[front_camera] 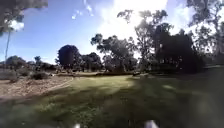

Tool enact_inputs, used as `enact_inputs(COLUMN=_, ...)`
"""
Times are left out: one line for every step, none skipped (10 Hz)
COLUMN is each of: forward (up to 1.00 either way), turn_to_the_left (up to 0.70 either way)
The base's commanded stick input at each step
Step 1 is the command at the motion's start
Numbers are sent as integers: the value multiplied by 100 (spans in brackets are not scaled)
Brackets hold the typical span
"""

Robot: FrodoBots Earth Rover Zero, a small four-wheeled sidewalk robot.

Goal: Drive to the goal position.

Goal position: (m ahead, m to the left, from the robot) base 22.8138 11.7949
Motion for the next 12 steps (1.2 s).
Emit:
enact_inputs(forward=70, turn_to_the_left=0)
enact_inputs(forward=70, turn_to_the_left=0)
enact_inputs(forward=70, turn_to_the_left=0)
enact_inputs(forward=70, turn_to_the_left=0)
enact_inputs(forward=70, turn_to_the_left=0)
enact_inputs(forward=70, turn_to_the_left=0)
enact_inputs(forward=70, turn_to_the_left=0)
enact_inputs(forward=70, turn_to_the_left=0)
enact_inputs(forward=70, turn_to_the_left=0)
enact_inputs(forward=70, turn_to_the_left=0)
enact_inputs(forward=70, turn_to_the_left=0)
enact_inputs(forward=70, turn_to_the_left=0)
